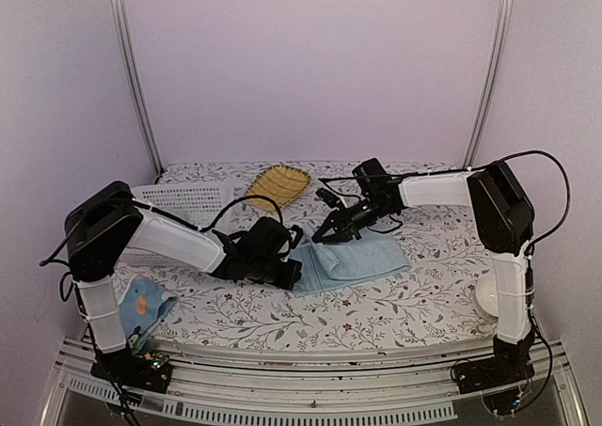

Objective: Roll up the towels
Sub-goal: Fold the towel at the center of the board.

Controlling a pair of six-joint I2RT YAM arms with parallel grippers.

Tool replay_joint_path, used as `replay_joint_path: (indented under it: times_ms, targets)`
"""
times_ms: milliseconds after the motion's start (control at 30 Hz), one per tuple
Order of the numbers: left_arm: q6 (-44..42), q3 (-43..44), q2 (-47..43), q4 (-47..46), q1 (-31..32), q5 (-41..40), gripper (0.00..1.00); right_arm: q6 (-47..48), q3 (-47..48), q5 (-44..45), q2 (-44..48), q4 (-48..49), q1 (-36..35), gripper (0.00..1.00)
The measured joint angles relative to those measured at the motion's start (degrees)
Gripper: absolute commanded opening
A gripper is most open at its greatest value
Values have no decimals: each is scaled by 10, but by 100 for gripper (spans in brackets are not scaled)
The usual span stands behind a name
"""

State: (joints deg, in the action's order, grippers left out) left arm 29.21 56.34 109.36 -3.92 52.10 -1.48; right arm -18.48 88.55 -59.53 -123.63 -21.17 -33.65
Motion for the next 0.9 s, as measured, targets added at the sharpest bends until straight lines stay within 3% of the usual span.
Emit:
replay_joint_path:
  times_ms: [367, 533, 900]
  targets:
    - [4, -56, -131, 19, 8, -35, 0, -4, 4, -1, -35, 2, -4, 2]
    - [28, -60, -115, 32, 8, -33, 0, -7, 8, -1, -39, 2, -4, 2]
    - [71, -106, -68, -49, 9, 21, 0, -16, 23, 10, -41, 5, -14, 3]
